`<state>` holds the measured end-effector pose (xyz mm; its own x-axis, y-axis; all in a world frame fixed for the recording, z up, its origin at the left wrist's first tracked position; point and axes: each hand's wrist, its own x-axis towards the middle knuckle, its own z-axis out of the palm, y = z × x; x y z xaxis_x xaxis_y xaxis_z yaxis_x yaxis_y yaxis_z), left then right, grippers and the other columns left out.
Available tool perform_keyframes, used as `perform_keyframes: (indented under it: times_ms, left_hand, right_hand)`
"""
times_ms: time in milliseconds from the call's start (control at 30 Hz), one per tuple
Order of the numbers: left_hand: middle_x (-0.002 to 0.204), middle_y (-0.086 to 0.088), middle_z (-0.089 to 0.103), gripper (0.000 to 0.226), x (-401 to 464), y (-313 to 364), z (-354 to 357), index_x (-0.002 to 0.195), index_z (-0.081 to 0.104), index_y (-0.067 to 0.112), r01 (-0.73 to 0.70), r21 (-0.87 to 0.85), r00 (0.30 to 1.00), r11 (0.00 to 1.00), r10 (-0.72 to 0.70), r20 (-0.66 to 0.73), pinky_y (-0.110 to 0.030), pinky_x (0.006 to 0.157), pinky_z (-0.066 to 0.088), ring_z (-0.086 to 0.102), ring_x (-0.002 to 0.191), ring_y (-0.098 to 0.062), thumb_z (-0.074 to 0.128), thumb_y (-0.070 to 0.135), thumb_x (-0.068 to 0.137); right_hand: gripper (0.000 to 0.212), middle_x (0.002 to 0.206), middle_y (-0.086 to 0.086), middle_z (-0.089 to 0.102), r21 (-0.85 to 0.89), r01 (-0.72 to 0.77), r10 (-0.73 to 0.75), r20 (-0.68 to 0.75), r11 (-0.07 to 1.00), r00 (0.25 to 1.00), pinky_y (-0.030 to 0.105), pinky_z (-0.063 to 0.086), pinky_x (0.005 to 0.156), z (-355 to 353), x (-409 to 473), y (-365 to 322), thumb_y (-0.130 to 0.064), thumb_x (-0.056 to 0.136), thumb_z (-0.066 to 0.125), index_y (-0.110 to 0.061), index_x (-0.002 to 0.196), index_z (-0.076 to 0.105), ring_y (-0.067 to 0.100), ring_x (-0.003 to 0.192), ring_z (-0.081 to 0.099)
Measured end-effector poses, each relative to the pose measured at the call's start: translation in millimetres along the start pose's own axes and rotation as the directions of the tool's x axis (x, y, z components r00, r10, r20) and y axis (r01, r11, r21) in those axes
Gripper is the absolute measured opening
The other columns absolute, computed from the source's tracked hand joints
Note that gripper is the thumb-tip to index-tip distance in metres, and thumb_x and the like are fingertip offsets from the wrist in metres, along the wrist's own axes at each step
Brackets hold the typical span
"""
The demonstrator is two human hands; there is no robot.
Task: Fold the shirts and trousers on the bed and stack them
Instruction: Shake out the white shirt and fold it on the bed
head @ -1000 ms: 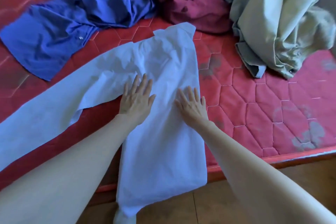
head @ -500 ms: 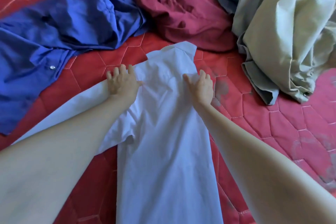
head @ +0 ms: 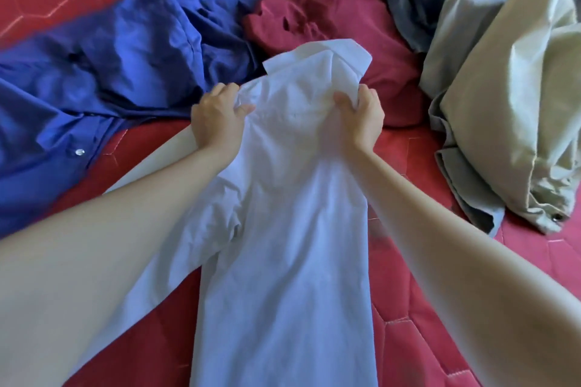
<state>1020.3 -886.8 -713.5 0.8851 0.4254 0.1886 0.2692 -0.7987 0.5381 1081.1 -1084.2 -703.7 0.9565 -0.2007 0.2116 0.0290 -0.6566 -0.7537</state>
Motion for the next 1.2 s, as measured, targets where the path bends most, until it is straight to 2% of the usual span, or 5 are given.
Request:
perform_keyframes:
  times_ms: [167,300,567,900,1200]
  left_hand:
    - [0.115,-0.017,0.054,0.028,52,3,17,0.113,0.055,0.003,-0.118,0.301,0.990,0.946,0.090,0.105,-0.044,0.082,0.034,0.049,0.108,-0.037,0.054,0.027,0.098]
    - [0.148,-0.014,0.035,0.053,50,-4,20,0.147,0.028,0.004,-0.198,0.419,0.969,0.886,0.112,0.222,-0.044,0.111,0.022,0.029,0.139,-0.030,0.048,0.019,0.100]
    - [0.162,-0.006,0.016,0.057,-66,5,42,0.153,0.019,0.011,-0.345,0.330,0.890,0.879,0.195,0.411,-0.042,0.120,0.003,0.010,0.150,-0.020,0.028,0.029,0.100]
    - [0.162,-0.009,0.011,0.056,-76,-28,25,0.154,0.018,0.014,-0.298,0.443,0.915,0.845,0.121,0.385,-0.044,0.120,0.002,0.007,0.150,-0.024,0.026,0.033,0.102]
    - [0.163,-0.007,0.009,0.055,-210,-9,8,0.155,0.013,0.019,-0.315,0.384,0.887,0.868,0.126,0.444,-0.047,0.121,0.001,0.006,0.150,-0.023,0.022,0.031,0.102]
  right_hand:
    - [0.028,0.096,0.002,0.051,-0.194,0.029,0.008,0.190,0.981,0.982,0.029,0.027,0.065,19,65,-4,-0.031,0.094,0.054,-0.021,0.071,0.043,0.019,0.087,0.048]
    - [0.043,0.139,0.009,0.043,-0.356,0.087,0.037,0.327,0.930,0.944,0.038,0.039,0.094,24,71,3,-0.034,0.097,0.050,-0.007,0.131,0.047,0.027,0.128,0.038]
    - [0.051,0.163,0.003,0.009,-0.260,0.487,-0.217,0.657,0.834,0.722,0.041,-0.003,0.118,50,-60,21,-0.029,0.104,0.032,-0.021,0.153,0.021,0.018,0.150,0.001]
    - [0.056,0.162,0.012,0.000,-0.593,0.373,-0.009,0.524,0.714,0.852,0.044,-0.005,0.120,-8,-49,78,-0.039,0.104,0.023,-0.020,0.155,0.011,0.026,0.149,-0.003]
    - [0.055,0.163,0.006,0.005,-0.407,0.422,-0.084,0.631,0.810,0.771,0.045,0.000,0.120,-29,-208,56,-0.038,0.103,0.028,-0.027,0.155,0.012,0.024,0.150,-0.001]
